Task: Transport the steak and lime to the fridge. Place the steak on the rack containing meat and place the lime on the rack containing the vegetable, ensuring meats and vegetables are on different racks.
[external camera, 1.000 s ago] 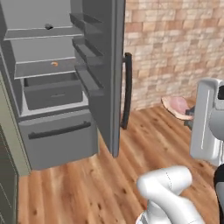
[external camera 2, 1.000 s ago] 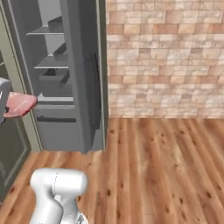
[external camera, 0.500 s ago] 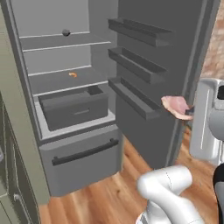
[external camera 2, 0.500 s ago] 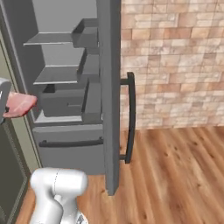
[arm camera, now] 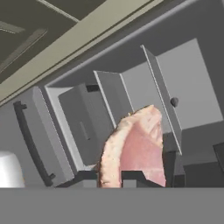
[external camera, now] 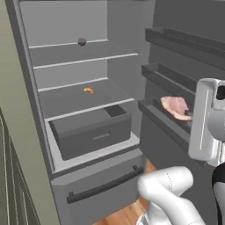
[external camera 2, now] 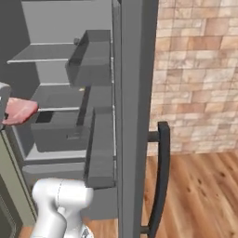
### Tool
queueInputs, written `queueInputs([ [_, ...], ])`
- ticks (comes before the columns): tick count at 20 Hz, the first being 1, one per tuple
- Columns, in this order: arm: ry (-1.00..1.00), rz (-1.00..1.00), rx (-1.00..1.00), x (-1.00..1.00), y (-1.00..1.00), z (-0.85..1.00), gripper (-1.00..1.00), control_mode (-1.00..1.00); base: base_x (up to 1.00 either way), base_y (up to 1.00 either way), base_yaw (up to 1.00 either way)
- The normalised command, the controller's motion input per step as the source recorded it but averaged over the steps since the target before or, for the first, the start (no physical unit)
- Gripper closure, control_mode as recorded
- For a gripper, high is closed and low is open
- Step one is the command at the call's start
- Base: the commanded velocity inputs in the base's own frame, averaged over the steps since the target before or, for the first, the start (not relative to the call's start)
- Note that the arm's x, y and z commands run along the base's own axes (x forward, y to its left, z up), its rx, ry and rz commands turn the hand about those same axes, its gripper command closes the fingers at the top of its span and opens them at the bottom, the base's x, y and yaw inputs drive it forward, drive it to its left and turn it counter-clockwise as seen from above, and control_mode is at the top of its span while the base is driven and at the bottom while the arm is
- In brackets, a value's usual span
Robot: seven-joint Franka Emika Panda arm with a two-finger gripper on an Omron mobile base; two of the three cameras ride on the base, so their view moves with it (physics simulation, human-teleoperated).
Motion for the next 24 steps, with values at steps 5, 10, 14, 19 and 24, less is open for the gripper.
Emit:
queueInputs([
  [5,0.00,0.00,0.00,0.00,0.00,0.00,1.00,1.00,1.00,0.89,0.04],
  [10,0.00,0.00,0.00,0.00,0.00,0.00,1.00,1.00,1.00,0.56,0.08],
  [14,0.00,0.00,0.00,0.00,0.00,0.00,1.00,1.00,0.99,-0.18,0.22],
  [19,0.00,0.00,0.00,0.00,0.00,0.00,1.00,1.00,0.71,-0.42,0.35],
  [24,0.00,0.00,0.00,0.00,0.00,0.00,1.00,1.00,0.69,-0.07,0.18],
])
